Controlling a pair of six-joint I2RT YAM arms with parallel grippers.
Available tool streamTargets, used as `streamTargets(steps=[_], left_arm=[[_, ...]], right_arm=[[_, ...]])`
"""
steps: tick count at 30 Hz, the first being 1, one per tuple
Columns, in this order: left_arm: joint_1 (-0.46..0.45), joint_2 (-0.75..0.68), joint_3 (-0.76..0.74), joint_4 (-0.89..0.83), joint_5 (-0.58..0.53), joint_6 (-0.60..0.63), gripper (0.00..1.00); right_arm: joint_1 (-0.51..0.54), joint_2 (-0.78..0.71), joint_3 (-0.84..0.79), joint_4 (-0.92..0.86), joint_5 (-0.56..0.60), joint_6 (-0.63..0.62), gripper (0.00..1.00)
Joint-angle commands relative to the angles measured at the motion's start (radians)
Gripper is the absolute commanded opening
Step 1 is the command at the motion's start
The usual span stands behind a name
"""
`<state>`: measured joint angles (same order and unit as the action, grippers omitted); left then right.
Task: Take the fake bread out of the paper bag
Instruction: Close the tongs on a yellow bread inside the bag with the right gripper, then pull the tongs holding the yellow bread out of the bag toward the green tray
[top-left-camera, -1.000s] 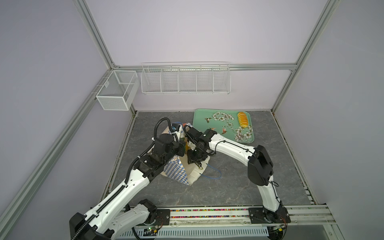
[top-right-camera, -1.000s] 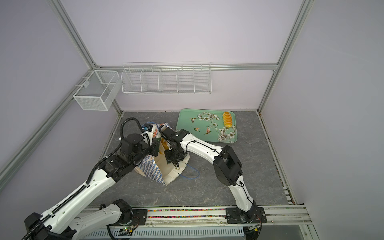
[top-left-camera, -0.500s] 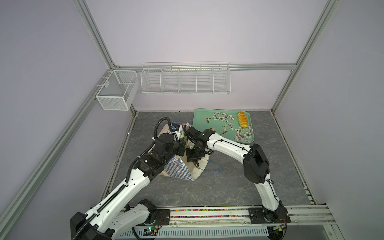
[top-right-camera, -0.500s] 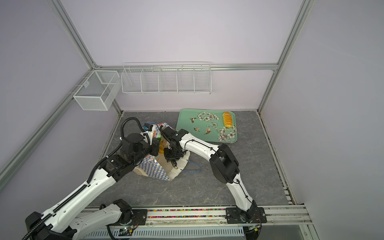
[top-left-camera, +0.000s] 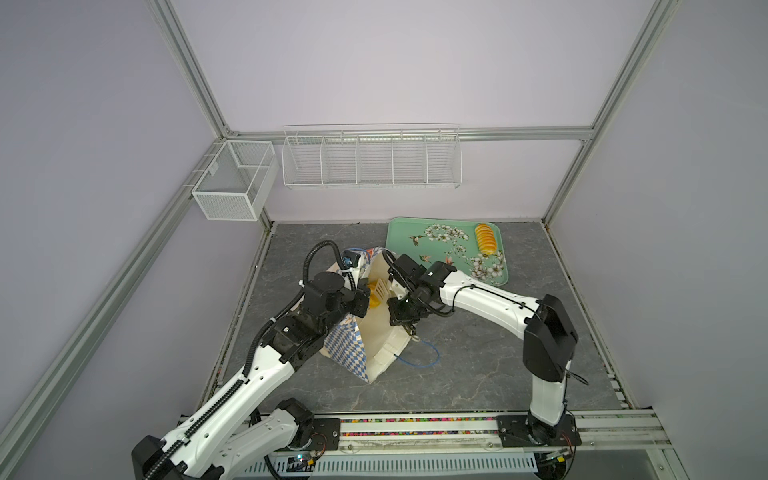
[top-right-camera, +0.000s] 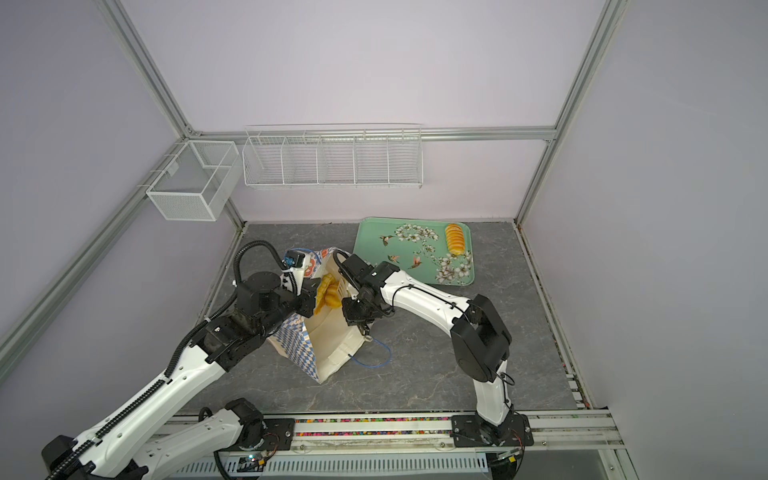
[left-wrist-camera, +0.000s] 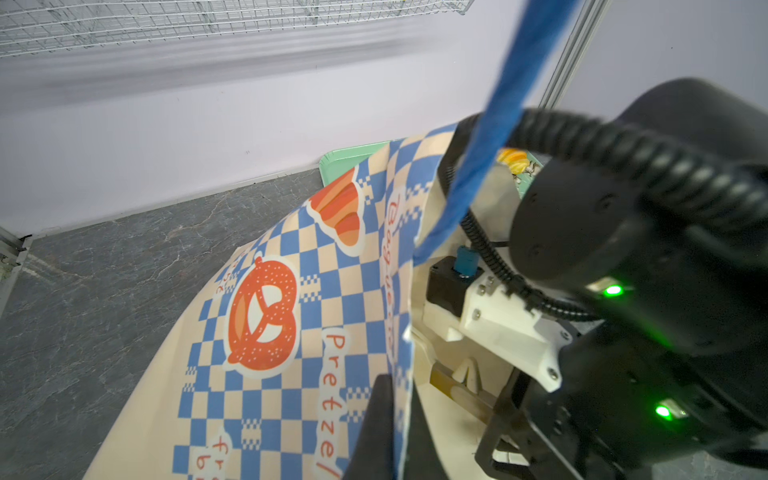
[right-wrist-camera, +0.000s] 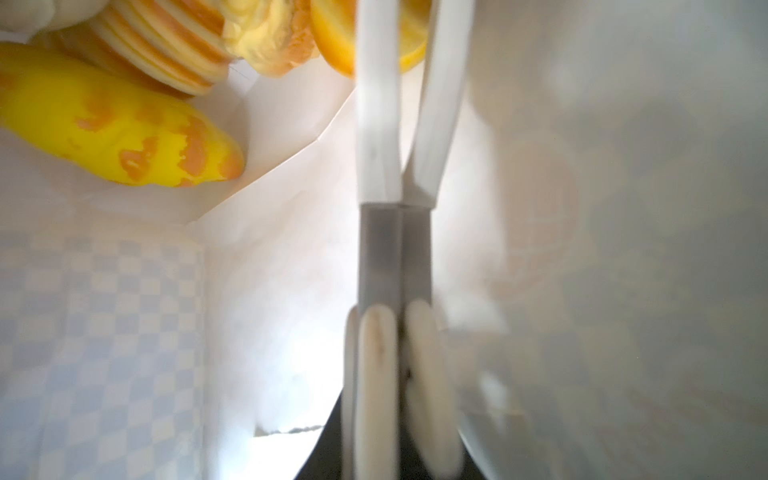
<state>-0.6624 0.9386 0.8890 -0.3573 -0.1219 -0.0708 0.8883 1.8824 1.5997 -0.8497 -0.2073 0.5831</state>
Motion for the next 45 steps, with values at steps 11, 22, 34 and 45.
streamTargets(steps=[11, 22, 34, 45], left_arm=[[-0.005, 0.035, -0.028, 0.020, -0.010, -0.041, 0.00], [-0.005, 0.102, 0.036, -0.003, -0.081, -0.074, 0.00], [-0.005, 0.200, 0.117, -0.024, -0.120, -0.130, 0.00], [-0.005, 0.174, 0.122, -0.058, -0.151, -0.138, 0.00]], right_arm=[[0.078, -0.178, -0.076, -0.020, 0.075, -0.068, 0.07], [0.098, -0.349, -0.169, -0.032, 0.140, -0.087, 0.07], [0.110, -0.475, -0.207, 0.014, 0.161, -0.112, 0.07], [0.109, -0.507, -0.197, 0.027, 0.192, -0.125, 0.07]])
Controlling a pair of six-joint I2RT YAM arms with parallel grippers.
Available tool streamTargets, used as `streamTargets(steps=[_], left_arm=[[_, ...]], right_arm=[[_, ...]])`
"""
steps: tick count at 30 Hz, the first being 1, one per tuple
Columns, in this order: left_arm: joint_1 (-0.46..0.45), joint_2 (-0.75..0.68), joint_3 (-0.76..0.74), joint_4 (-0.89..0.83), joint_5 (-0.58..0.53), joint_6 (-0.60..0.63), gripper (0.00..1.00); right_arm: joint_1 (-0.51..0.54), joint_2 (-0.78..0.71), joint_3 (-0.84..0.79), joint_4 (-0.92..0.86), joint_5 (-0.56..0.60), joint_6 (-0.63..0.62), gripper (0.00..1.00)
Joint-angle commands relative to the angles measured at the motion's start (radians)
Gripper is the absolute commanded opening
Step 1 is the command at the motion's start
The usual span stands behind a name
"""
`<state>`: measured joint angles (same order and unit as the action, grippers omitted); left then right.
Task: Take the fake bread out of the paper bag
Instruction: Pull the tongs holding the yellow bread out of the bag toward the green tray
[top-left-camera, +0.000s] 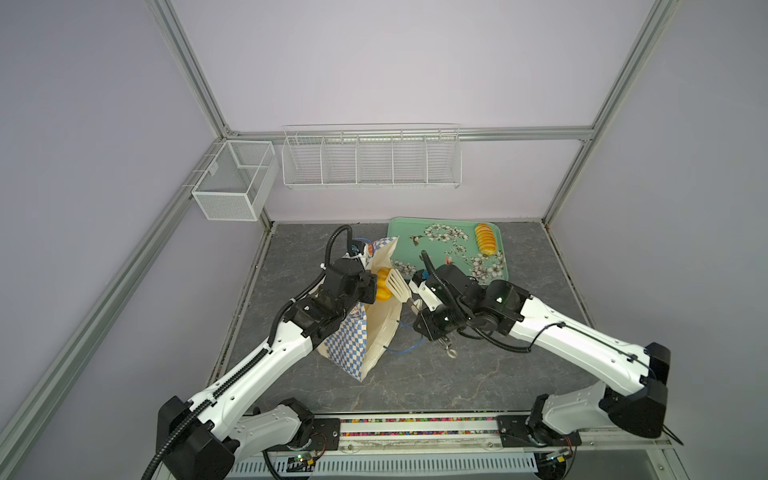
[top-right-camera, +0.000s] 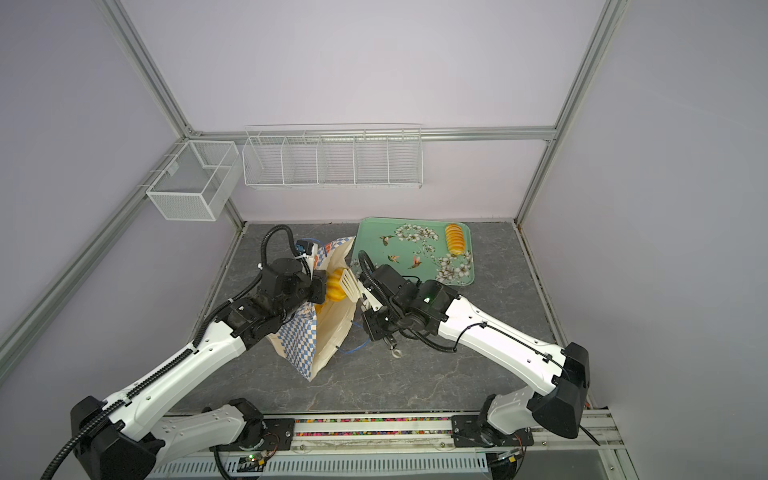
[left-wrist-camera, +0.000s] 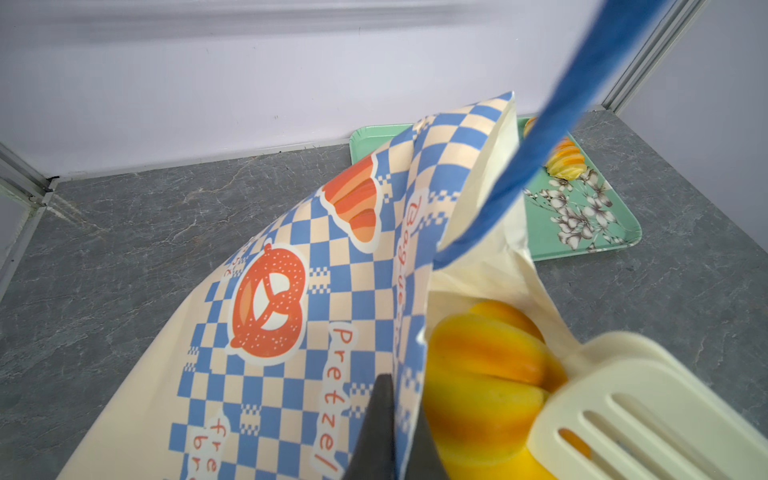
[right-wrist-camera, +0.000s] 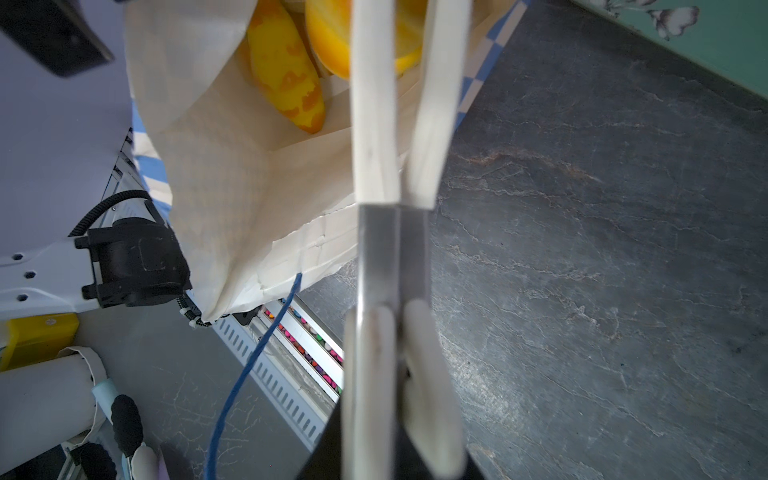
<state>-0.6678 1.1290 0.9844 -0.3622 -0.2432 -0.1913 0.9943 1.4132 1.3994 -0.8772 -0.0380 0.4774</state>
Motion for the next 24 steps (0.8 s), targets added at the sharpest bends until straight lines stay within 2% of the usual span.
streamTargets(steps=[1, 13, 18, 24], left_arm=[[0.000, -0.019, 0.028, -0.058, -0.032, -0.017, 0.00], [0.002, 0.011, 0.055, -0.075, -0.043, -0.018, 0.00], [0.002, 0.019, 0.065, -0.086, -0.051, -0.017, 0.00], [0.004, 0.020, 0.074, -0.116, -0.059, -0.011, 0.00]], right_arm=[[0.003, -0.042, 0.004, 0.056, 0.025, -0.019, 0.07], [0.004, -0.130, 0.007, 0.086, 0.077, -0.034, 0.07], [-0.002, -0.145, 0.035, 0.063, 0.144, -0.056, 0.07], [-0.104, -0.143, 0.088, 0.006, 0.164, -0.093, 0.07]])
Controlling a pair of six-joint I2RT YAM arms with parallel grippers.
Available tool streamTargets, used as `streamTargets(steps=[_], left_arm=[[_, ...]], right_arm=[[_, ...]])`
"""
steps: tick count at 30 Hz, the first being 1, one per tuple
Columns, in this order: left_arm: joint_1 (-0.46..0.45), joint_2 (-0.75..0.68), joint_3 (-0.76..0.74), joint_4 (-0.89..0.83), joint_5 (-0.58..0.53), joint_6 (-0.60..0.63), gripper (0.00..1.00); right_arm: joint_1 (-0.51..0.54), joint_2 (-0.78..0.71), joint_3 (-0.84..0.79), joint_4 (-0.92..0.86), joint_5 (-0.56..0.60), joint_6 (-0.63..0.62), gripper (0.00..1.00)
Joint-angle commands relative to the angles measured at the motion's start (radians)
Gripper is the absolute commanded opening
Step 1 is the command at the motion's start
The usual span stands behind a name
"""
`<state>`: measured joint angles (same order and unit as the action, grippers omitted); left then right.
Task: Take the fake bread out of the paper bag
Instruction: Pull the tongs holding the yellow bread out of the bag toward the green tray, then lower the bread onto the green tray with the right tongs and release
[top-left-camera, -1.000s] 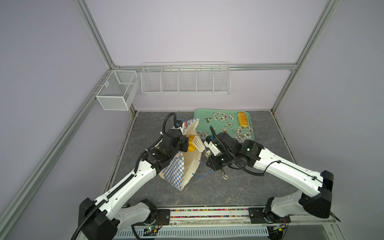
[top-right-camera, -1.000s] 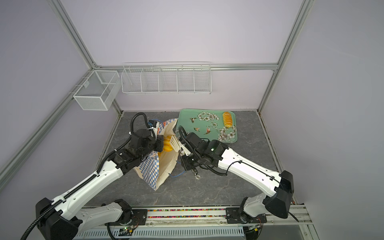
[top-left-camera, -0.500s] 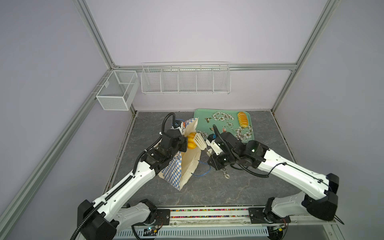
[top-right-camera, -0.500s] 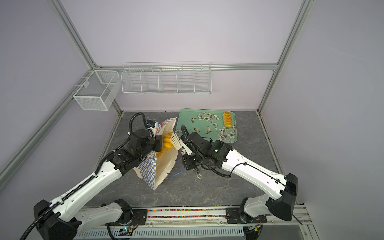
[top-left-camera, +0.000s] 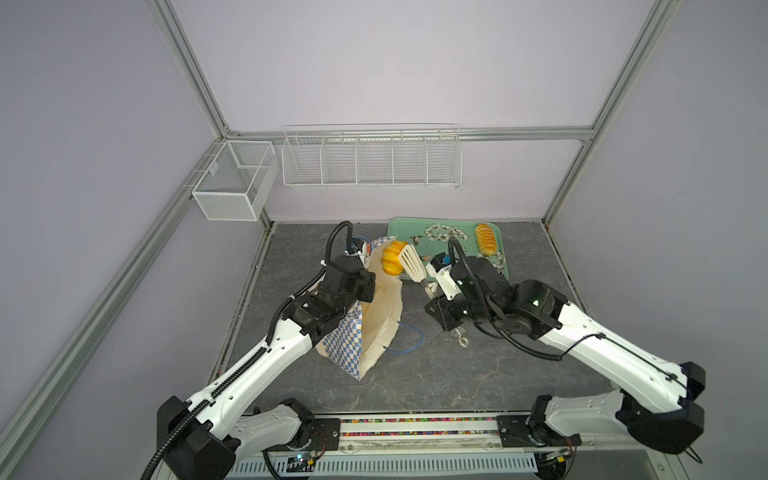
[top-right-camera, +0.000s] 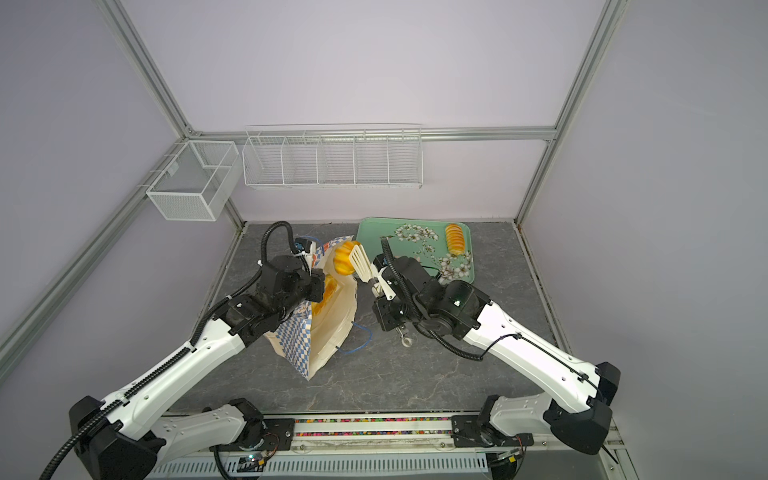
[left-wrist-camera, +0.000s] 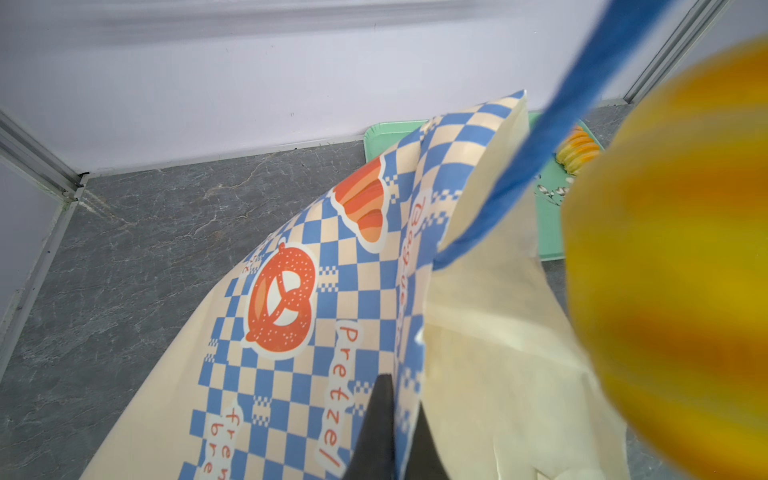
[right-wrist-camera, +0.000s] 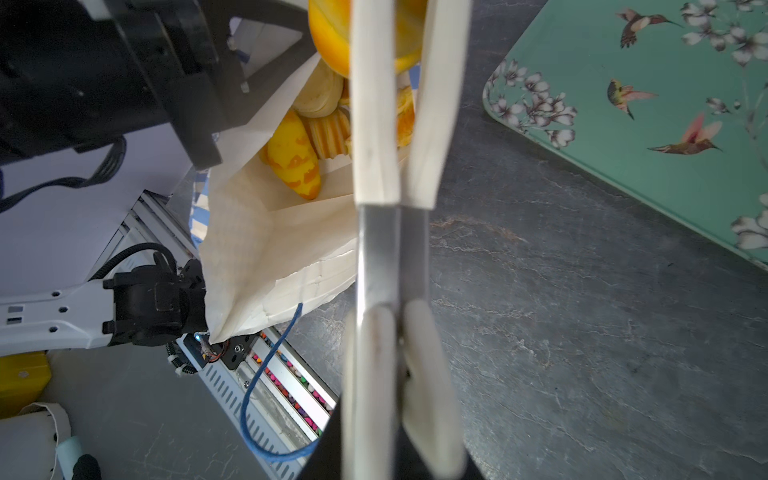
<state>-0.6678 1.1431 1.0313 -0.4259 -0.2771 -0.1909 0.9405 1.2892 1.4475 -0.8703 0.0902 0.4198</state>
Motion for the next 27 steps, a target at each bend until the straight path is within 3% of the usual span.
streamTargets(steps=[1, 7, 13, 19, 27], left_arm=[[0.003, 0.004, 0.029, -0.058, -0.026, -0.008, 0.00], [0.007, -0.014, 0.036, -0.084, -0.033, 0.005, 0.00], [0.013, -0.017, 0.057, -0.096, -0.030, 0.032, 0.00], [0.029, 0.001, 0.076, -0.089, -0.014, 0.066, 0.00], [0.040, 0.005, 0.072, -0.065, -0.006, 0.100, 0.00]], right_arm=[[-0.073, -0.022, 0.044, -0.002, 0.029, -0.042, 0.07], [-0.206, -0.017, 0.070, -0.033, 0.014, -0.093, 0.07], [-0.397, 0.047, 0.010, 0.006, -0.076, -0.141, 0.07], [-0.550, 0.222, -0.016, 0.119, -0.171, -0.157, 0.07], [-0.676, 0.523, 0.108, 0.200, -0.230, -0.169, 0.07]])
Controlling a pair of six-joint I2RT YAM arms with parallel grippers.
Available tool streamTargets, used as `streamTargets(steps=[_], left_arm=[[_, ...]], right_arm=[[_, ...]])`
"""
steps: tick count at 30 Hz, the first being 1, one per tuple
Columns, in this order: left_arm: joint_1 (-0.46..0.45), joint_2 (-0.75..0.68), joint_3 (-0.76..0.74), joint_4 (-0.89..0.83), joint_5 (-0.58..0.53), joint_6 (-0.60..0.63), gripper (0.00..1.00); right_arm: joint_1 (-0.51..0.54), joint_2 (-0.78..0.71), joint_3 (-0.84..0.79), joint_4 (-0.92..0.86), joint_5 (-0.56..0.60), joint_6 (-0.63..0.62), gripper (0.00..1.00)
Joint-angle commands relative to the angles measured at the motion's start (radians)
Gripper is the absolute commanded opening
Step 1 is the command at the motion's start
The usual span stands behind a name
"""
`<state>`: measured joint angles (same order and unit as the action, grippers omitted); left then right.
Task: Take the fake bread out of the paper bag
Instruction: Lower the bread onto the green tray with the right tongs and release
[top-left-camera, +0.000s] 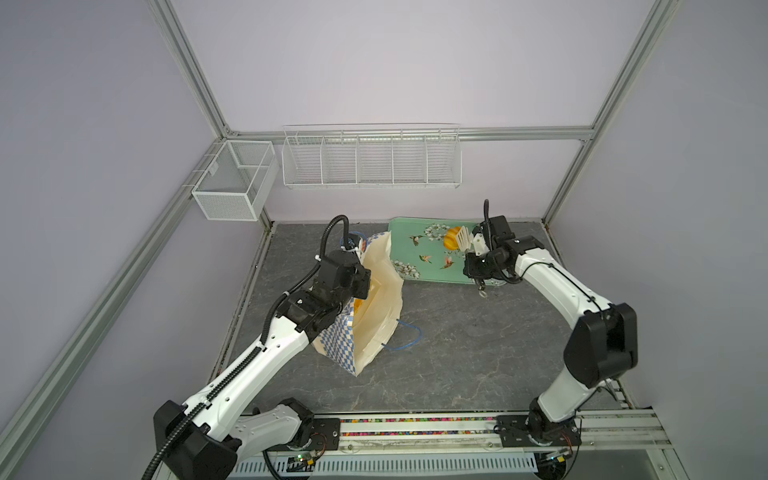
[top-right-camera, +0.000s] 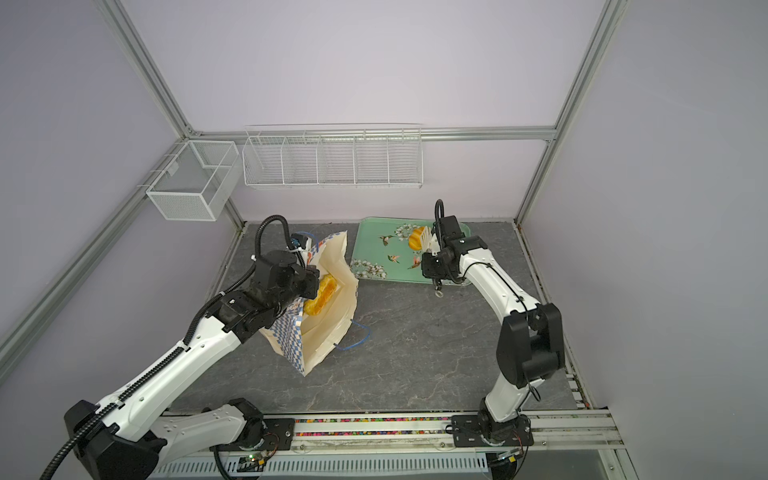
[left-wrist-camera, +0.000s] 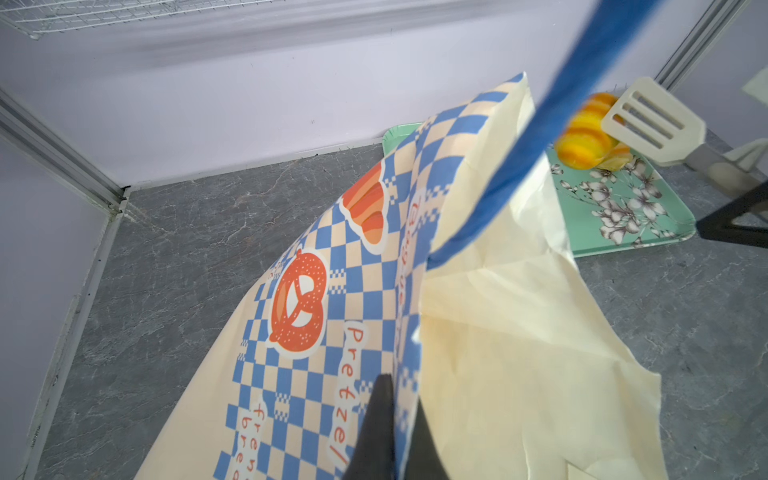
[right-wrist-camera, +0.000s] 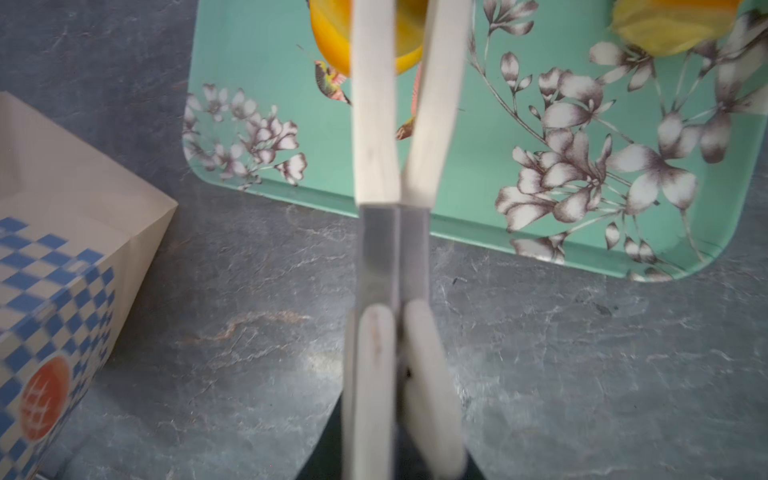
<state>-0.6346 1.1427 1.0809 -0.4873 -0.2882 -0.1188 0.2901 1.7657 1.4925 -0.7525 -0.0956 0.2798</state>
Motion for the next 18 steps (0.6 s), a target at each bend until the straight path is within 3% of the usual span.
streamTargets(steps=[1, 8, 14, 18], left_arm=[[0.008, 0.004, 0.021, -0.001, 0.008, 0.031, 0.00], [0.012, 0.005, -0.004, 0.013, 0.014, 0.032, 0.00], [0.012, 0.001, -0.018, 0.015, 0.021, 0.026, 0.00], [0.015, -0.016, -0.033, 0.018, 0.022, 0.009, 0.00]], right_arm=[[-0.037, 0.088, 0.089, 0.083, -0.048, -0.033, 0.07], [-0.076, 0.277, 0.238, 0.049, -0.031, -0.046, 0.07], [-0.078, 0.336, 0.312, -0.004, 0.013, -0.060, 0.08], [-0.109, 0.348, 0.322, -0.031, 0.034, -0.064, 0.15]])
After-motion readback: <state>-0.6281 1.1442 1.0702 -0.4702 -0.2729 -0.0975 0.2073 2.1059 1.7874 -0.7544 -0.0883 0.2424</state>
